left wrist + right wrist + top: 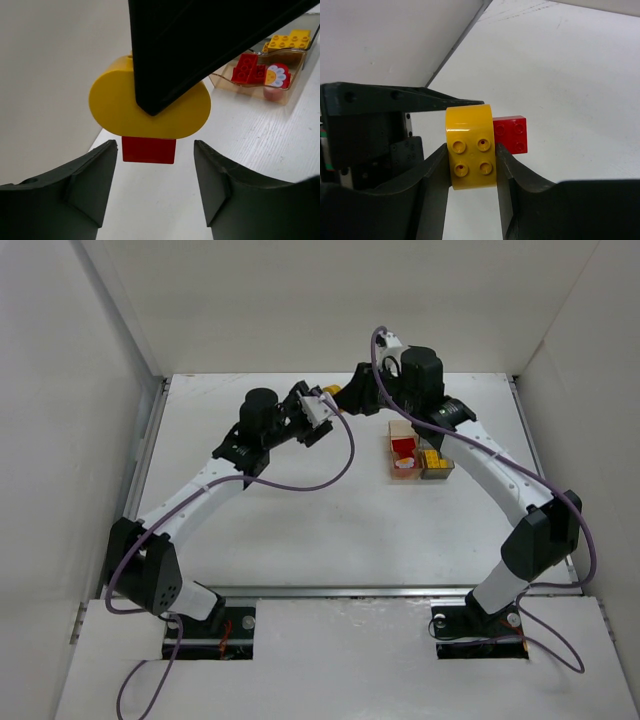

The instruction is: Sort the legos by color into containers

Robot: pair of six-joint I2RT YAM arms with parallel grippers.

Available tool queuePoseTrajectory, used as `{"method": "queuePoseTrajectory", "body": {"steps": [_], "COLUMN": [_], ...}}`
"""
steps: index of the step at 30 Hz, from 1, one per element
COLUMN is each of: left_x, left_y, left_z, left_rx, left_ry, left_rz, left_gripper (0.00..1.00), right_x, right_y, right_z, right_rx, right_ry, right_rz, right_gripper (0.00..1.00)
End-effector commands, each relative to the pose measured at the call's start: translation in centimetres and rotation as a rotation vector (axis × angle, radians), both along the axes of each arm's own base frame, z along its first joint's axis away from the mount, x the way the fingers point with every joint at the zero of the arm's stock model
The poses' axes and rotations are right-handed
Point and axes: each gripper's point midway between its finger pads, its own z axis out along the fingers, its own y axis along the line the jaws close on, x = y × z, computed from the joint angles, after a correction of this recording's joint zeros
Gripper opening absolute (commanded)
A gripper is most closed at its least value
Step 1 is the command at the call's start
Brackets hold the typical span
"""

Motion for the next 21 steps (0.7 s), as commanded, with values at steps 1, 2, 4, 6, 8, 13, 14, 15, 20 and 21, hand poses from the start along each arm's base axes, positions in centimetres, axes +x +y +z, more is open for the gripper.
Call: {"method": "queuePoseTrajectory", "body": {"steps": [1,2,4,6,8,13,14,15,20,21], "left_x": [0.1,0.1,0.1,0.4,0.5,0.5,0.4,0.2,0.1,0.1], "left_y": [-0.5,-0.5,-0.5,-0.4,-0.3,-0.3,-0.4,-0.3,-0.5,-0.5], "left_z": [2.9,2.9,2.9,3.4,3.4,3.4,3.4,3.8,4.3,4.3], "left_rx": [-0.049,-0.049,-0.049,-0.067,-0.066,-0.066,-0.066,-0.071,-0.095,-0.095], "left_ry": [-0.039,-0.038,-0.038,-0.053,-0.053,-0.053,-0.053,-0.061,-0.060,-0.060], "left_rz": [-0.009,-0.009,-0.009,0.004,0.015,0.015,0.005,0.005,-0.002,-0.002], "left_gripper": [0.58,0.53,0.50,0.48,0.47,0.63,0.63,0.63,0.51,0.48], "right_x": [-0.7,-0.8,-0.8,-1.1,-1.1,-0.8,-0.8,-0.8,-1.1,-0.9], "right_y": [0.7,0.8,0.8,1.2,1.2,1.0,1.0,1.0,1.4,1.5], "right_z": [3.8,3.8,3.8,3.8,3.8,3.3,3.3,3.3,3.3,2.8], "right_rx": [0.076,0.077,0.077,0.078,0.083,0.075,0.075,0.075,0.075,0.071], "right_ry": [-0.088,-0.088,-0.088,-0.087,-0.080,-0.073,-0.073,-0.073,-0.072,-0.064], "right_rz": [0.025,0.034,0.034,0.043,0.041,0.020,0.020,0.020,0.029,0.029], "right_gripper": [0.06,0.06,0.06,0.06,0.06,0.06,0.06,0.06,0.06,0.06]}}
